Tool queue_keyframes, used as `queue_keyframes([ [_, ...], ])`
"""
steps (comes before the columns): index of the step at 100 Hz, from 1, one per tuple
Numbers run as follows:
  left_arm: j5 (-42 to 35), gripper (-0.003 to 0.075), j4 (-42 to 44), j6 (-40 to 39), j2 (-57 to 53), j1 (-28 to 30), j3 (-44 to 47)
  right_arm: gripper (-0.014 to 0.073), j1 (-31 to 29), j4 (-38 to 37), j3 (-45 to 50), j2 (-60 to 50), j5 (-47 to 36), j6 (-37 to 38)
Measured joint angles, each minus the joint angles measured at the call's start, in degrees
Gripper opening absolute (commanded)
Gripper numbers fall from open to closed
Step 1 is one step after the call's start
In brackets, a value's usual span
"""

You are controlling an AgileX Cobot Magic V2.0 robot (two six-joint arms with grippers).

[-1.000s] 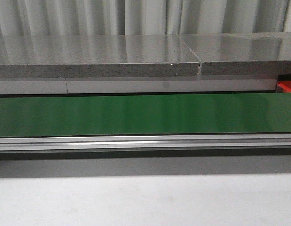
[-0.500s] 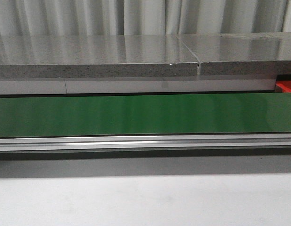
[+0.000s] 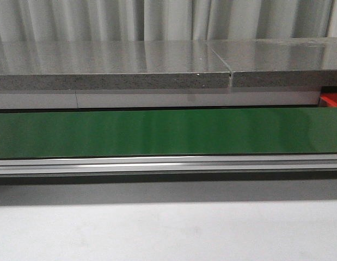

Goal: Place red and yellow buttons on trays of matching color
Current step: 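Lower the yellow button into the yellow tray and open the right gripper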

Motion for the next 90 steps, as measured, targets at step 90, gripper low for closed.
queue_keyframes([
  [90,0.00,-0.0019,0.00,0.00,0.00,0.00,0.00,0.0162,1.43,0.00,3.79,4.96,-10.03,0.22],
])
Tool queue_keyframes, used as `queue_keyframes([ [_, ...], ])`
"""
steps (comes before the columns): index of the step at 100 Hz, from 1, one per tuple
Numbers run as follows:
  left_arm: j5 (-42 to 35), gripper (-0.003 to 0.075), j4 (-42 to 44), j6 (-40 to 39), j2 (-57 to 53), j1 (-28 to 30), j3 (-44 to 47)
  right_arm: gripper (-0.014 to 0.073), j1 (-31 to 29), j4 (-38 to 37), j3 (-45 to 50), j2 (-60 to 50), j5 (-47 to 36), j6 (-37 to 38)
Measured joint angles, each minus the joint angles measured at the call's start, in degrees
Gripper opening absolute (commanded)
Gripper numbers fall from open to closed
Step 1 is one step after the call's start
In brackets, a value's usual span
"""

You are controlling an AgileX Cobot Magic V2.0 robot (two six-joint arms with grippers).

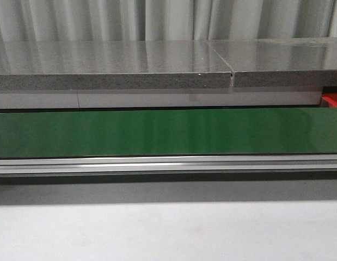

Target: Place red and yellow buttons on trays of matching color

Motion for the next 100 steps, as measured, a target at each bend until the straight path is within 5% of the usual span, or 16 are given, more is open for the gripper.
queue_keyframes([
  [74,0.00,-0.0019,0.00,0.00,0.00,0.00,0.00,0.0175,0.00,0.10,0.83,2.90,-0.81,0.00],
  [100,0.00,-0.0019,0.00,0.00,0.00,0.00,0.00,0.0444,0.00,0.10,0.96,2.93,-0.96,0.00],
])
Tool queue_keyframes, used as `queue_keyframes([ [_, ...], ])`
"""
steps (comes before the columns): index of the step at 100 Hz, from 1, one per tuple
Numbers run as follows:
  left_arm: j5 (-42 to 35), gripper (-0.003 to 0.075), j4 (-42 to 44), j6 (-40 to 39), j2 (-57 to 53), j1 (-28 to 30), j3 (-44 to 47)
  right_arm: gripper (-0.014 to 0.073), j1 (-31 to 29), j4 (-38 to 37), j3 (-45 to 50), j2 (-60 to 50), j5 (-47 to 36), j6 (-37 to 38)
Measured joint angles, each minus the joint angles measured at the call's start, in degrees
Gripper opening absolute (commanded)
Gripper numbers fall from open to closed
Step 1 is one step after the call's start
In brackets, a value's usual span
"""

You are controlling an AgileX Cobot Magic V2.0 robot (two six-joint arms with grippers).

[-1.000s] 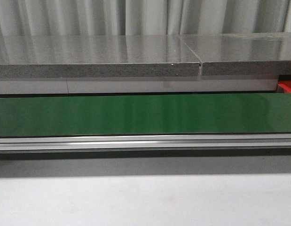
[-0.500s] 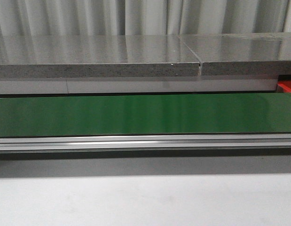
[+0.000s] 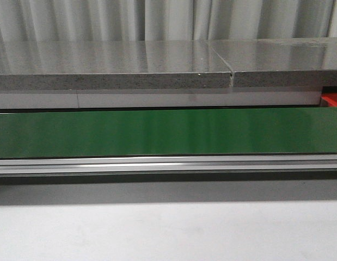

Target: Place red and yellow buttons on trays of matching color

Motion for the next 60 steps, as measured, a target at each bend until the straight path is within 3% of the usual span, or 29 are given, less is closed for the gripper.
queue_keyframes([
  [15,0.00,-0.0019,0.00,0.00,0.00,0.00,0.00,0.0547,0.00,0.00,0.00,0.00,0.00,0.00],
  [60,0.00,-0.0019,0.00,0.00,0.00,0.00,0.00,0.0547,0.00,0.00,0.00,-2.08,-0.21,0.00],
])
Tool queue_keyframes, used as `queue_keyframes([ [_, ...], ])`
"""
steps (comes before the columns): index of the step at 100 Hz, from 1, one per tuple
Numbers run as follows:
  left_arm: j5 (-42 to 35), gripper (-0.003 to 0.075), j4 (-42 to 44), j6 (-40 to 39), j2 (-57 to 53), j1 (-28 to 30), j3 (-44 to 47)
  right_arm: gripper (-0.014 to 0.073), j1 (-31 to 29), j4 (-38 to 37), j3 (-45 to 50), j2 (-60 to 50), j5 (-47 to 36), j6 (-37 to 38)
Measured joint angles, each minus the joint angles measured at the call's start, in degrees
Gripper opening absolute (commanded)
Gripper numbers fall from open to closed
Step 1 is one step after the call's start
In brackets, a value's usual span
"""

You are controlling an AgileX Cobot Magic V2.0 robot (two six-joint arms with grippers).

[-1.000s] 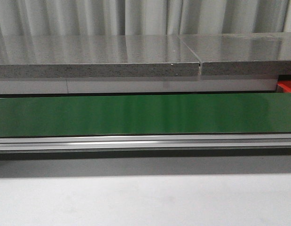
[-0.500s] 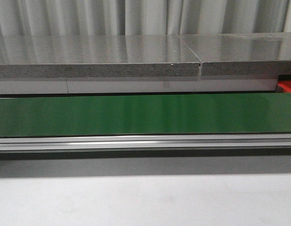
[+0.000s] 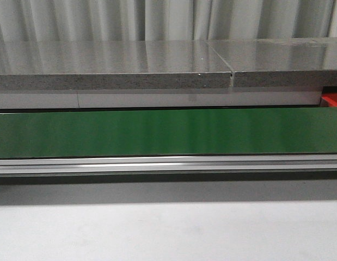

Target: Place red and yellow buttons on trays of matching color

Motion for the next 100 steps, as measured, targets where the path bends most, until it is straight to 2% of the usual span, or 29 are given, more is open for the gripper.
queue_keyframes([
  [27,0.00,-0.0019,0.00,0.00,0.00,0.00,0.00,0.0547,0.40,0.21,0.00,-7.80,-0.52,0.00],
  [49,0.00,-0.0019,0.00,0.00,0.00,0.00,0.00,0.0547,6.11,0.22,0.00,-17.00,-2.95,0.00],
  [67,0.00,-0.0019,0.00,0.00,0.00,0.00,0.00,0.0543,13.85,0.22,-1.22,-24.43,-2.97,-1.89],
  [100,0.00,-0.0019,0.00,0.00,0.00,0.00,0.00,0.0529,34.02,0.11,-1.77,-36.68,-1.10,-8.35],
])
